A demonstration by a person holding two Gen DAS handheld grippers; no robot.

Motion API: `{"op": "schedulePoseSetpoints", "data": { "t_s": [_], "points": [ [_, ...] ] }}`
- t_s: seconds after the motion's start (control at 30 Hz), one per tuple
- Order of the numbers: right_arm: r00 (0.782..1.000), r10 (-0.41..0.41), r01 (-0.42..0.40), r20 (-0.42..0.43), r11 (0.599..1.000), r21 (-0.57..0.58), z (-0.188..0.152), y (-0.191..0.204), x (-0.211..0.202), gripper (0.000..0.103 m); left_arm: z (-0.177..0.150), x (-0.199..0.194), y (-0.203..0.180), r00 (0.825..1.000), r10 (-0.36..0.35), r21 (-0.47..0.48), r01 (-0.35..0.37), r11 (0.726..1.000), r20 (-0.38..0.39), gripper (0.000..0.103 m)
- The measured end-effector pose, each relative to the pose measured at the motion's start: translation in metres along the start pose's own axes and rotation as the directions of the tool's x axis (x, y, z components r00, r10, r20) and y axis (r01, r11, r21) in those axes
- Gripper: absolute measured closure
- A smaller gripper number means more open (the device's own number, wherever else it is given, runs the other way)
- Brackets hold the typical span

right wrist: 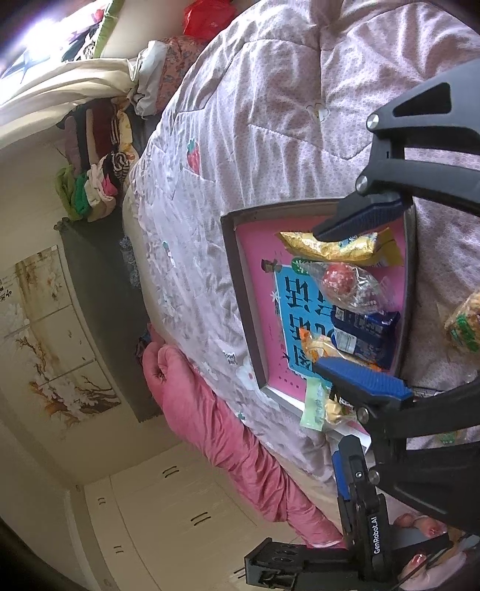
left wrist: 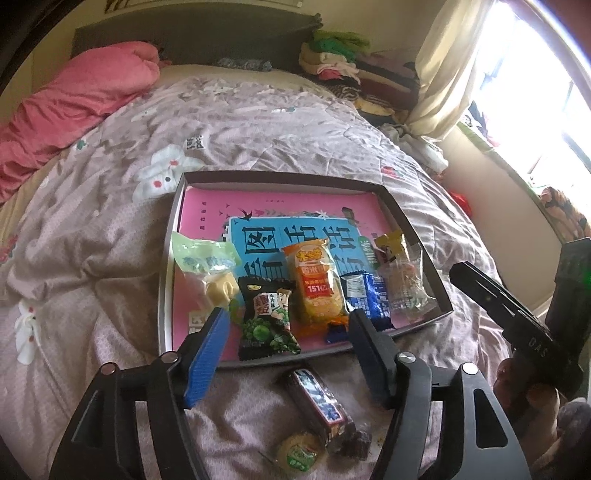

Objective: Organize snacks
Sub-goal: 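Withdraw both open tools toward the remaining snacks on the quilt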

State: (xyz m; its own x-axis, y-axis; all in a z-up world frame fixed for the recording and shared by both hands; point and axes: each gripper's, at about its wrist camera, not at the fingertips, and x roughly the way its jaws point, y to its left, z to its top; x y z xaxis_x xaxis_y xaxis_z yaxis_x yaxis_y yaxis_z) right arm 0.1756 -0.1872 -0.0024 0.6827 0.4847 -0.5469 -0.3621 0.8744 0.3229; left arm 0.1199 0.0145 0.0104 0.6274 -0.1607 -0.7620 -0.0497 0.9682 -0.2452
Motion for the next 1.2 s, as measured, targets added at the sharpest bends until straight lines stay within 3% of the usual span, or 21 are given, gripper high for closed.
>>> {"op": "schedulePoseSetpoints", "data": {
  "t_s": [0.43, 1.2],
  "points": [
    [1.000, 0.018, -0.018, 0.011, 1.000, 0.006, -0.008, 0.008, -0.021, 0.036, -0.012, -0.015, 0.004, 1.000, -0.002, 0.010, 0.002, 1.000, -0.002, 0.033],
    [0.997, 0.054, -0.055, -0.053, 0.998, -0.027, -0.035, 0.027, -0.038, 0.036, -0.049, -0.018, 0.018, 0.997, 0.003, 0.047, 0.000, 0.999, -0.074, 0.032]
  ]
}}
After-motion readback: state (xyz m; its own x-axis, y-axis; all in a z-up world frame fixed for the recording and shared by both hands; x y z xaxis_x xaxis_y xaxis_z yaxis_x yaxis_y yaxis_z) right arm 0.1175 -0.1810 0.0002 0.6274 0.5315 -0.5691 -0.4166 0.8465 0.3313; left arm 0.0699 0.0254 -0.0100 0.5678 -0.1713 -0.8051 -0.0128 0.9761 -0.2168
